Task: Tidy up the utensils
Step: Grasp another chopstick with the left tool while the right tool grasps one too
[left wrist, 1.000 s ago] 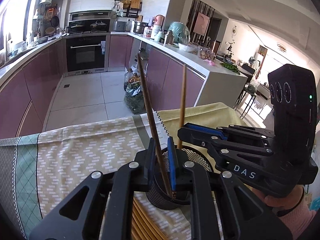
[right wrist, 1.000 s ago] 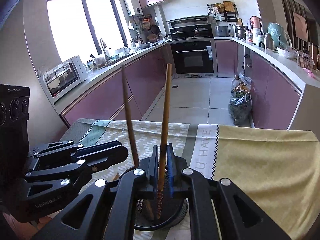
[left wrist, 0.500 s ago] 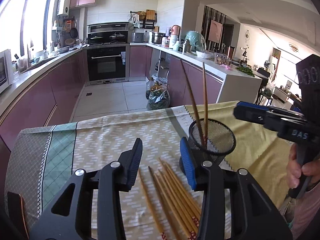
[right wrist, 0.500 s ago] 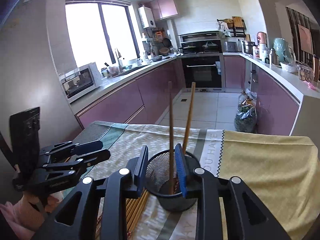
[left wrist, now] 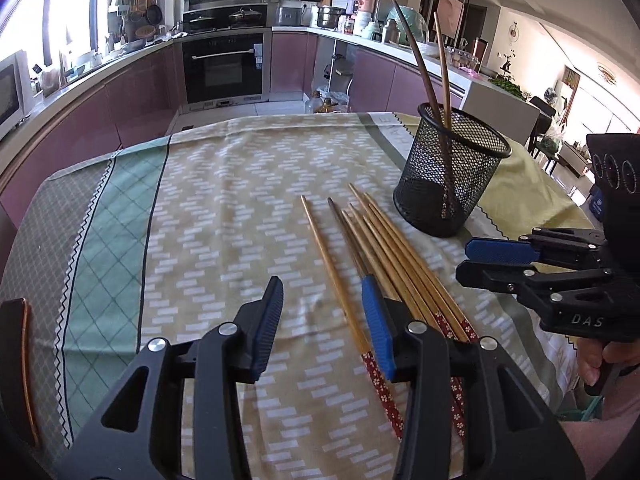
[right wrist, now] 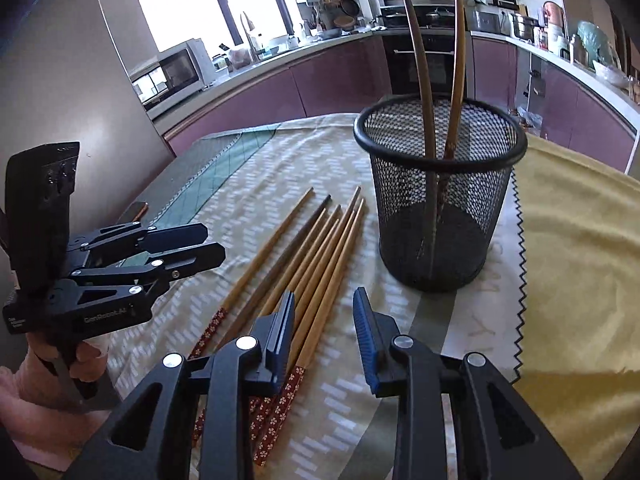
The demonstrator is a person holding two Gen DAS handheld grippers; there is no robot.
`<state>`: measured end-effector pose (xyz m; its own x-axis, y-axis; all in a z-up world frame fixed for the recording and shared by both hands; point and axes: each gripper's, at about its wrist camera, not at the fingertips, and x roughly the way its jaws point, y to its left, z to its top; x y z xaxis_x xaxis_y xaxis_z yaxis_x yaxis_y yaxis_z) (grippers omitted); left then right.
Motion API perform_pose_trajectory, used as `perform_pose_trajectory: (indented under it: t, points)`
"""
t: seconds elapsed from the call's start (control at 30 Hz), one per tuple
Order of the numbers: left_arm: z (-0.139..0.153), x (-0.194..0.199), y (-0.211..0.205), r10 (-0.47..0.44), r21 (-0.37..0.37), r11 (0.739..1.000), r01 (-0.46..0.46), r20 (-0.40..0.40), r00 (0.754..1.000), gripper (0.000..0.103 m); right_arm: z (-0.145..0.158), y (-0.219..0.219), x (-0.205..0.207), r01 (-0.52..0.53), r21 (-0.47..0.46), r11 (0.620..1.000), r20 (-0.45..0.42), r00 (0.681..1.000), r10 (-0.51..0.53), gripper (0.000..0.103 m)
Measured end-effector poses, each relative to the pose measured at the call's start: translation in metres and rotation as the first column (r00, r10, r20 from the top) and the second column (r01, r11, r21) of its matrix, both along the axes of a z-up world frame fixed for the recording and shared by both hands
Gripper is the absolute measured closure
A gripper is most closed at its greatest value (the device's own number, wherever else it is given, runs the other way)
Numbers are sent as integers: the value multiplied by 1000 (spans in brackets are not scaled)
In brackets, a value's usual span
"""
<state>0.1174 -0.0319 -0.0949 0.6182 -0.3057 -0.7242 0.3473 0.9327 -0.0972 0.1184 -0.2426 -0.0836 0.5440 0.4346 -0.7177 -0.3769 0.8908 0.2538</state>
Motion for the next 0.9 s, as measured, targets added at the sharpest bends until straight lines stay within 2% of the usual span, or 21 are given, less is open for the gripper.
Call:
perform_pose_trajectory:
  t: [0.43, 0.7, 0.9]
  points:
    - [-14, 5, -14, -7, 42, 999, 9, -39, 999, 62, -13, 8, 1, 39, -67, 997, -14, 999, -40, 75]
    - [-24, 11, -21, -6, 65, 998, 11, -73, 997, 66, -14, 10, 3, 46, -94, 995, -11, 999, -47, 76]
    - [-23, 11, -20, -6, 68, 998, 12, -82, 997, 72, -15, 11, 3, 47, -125, 991, -13, 999, -49, 84]
